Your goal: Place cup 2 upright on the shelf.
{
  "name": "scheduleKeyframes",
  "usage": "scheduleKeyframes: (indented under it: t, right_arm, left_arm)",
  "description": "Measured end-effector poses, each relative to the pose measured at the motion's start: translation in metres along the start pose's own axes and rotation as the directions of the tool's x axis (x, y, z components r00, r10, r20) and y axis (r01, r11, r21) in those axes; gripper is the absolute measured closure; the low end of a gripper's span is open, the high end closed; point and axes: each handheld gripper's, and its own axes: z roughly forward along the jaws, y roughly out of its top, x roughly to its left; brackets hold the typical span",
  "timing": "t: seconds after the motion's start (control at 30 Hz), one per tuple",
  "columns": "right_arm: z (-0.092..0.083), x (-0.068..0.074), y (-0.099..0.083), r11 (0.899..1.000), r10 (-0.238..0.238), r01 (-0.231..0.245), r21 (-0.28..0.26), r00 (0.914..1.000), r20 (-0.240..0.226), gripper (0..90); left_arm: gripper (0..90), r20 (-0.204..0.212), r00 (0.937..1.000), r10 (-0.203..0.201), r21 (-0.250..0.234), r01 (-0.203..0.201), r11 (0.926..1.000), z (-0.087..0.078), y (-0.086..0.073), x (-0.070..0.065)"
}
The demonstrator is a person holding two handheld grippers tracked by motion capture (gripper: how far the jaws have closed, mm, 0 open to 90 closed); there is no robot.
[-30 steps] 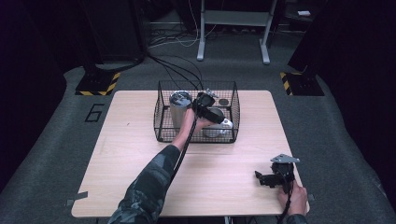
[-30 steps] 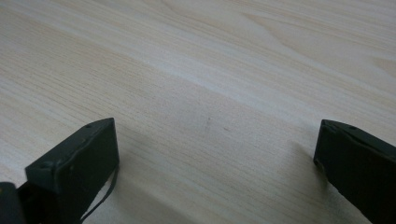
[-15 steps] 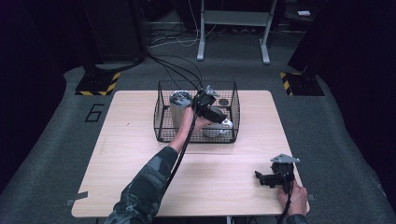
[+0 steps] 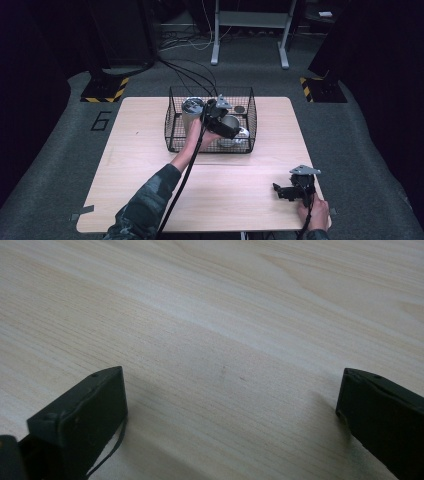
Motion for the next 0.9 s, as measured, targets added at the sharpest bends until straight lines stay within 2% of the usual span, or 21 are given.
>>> scheduleKeyframes:
  t: [0.13, 0.37, 0.5, 0.57, 0.6, 0.63, 0.67, 0.83, 0.9]
  right_arm:
    - [0.0, 0.0, 0.0, 1.0, -0.003, 0.003, 0.001, 1.0, -0.001, 0.0]
    - [0.0, 0.0, 0.0, 1.0, -0.004, 0.004, 0.0, 1.0, -0.001, 0.0]
    - [0.0, 0.0, 0.0, 1.0, -0.004, 0.004, 0.001, 1.0, -0.001, 0.0]
    - [0.0, 0.0, 0.0, 1.0, -0.003, 0.003, 0.0, 1.0, -0.001, 0.0]
    - [0.0, 0.0, 0.0, 1.0, -0.004, 0.004, 0.001, 1.0, -0.001, 0.0]
    - [0.0, 0.0, 0.0, 1.0, -0.003, 0.003, 0.0, 1.0, -0.001, 0.0]
    - [0.0, 0.0, 0.0, 1.0, -0.003, 0.003, 0.0, 1.0, -0.001, 0.0]
    - [0.0, 0.0, 0.0, 1.0, -0.003, 0.003, 0.001, 1.0, -0.001, 0.0]
    - [0.0, 0.0, 0.0, 1.0, -0.003, 0.003, 0.001, 1.0, -0.001, 0.0]
  left_arm:
    - [3.3, 0.013, 0.9999, 0.005, -0.008, -0.005, 1.0, -0.011, -0.008, -0.008]
    - [3.1, 0.002, 0.999, 0.045, -0.018, -0.045, 0.9988, -0.033, -0.023, -0.018]
    - [3.1, -0.001, 0.9982, 0.06, -0.031, -0.06, 0.9977, -0.048, -0.035, -0.024]
    - [3.0, 0.001, 0.9985, 0.054, -0.036, -0.054, 0.9979, -0.055, -0.042, -0.026]
    - [3.0, -0.006, 0.9978, 0.066, -0.039, -0.067, 0.997, -0.06, -0.047, -0.027]
    - [3.1, 0.005, 0.9977, 0.067, -0.031, -0.067, 0.9973, -0.063, -0.05, -0.027]
    - [3.1, -0.004, 0.9984, 0.056, -0.042, -0.056, 0.9976, -0.069, -0.059, -0.028]
    - [2.9, -0.022, 0.9987, 0.045, -0.039, -0.046, 0.9982, -0.081, -0.078, -0.027]
    - [2.8, -0.028, 0.9992, 0.029, -0.039, -0.03, 0.9988, -0.088, -0.089, -0.027]
